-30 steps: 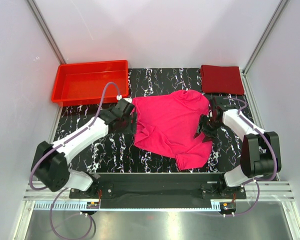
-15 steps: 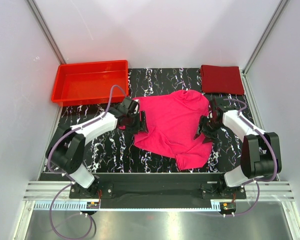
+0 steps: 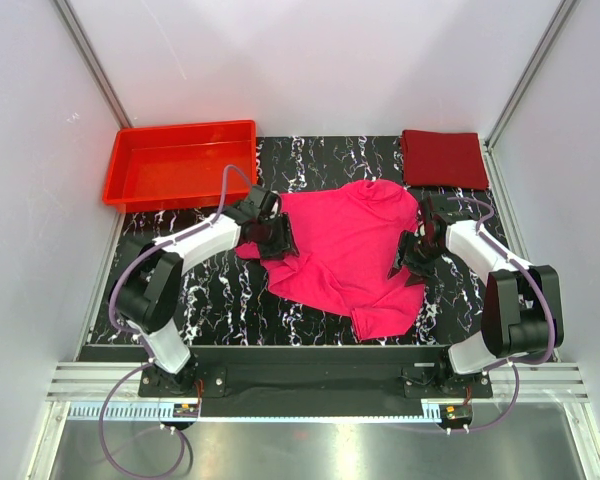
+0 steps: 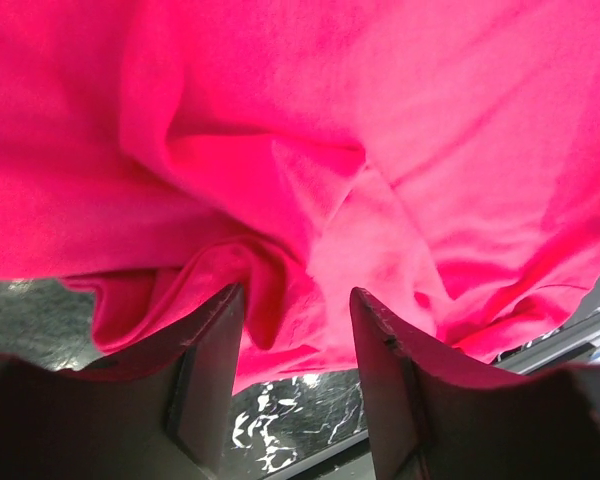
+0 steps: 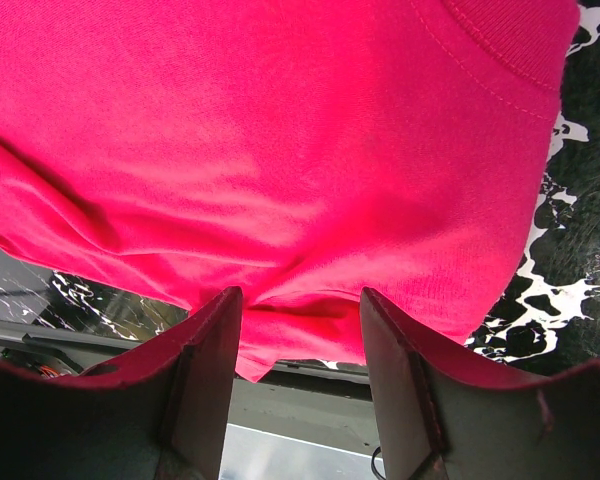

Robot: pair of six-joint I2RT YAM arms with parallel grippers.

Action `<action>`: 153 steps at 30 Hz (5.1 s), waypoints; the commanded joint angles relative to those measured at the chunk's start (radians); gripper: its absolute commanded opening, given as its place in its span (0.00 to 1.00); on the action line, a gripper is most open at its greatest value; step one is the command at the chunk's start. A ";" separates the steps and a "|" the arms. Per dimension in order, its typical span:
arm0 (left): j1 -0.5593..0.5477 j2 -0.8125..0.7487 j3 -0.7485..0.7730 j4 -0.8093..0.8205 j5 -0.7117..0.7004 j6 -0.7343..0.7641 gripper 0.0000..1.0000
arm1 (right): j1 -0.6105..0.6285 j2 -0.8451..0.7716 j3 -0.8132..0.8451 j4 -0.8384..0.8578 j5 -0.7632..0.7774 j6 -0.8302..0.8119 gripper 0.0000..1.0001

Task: Fold and stack the t-shirts
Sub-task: Flatten the tshirt out

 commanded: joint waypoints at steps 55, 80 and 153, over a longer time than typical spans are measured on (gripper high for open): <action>0.094 -0.714 -0.216 -0.475 -0.578 -0.039 0.00 | 0.218 0.060 0.127 0.027 -0.049 0.089 0.55; 0.093 -0.716 -0.187 -0.505 -0.535 0.018 0.00 | 0.284 -0.296 -0.740 0.979 -0.047 1.156 0.54; 0.096 -0.714 -0.147 -0.516 -0.572 0.054 0.00 | 0.271 -0.514 -0.644 0.620 0.008 1.074 0.00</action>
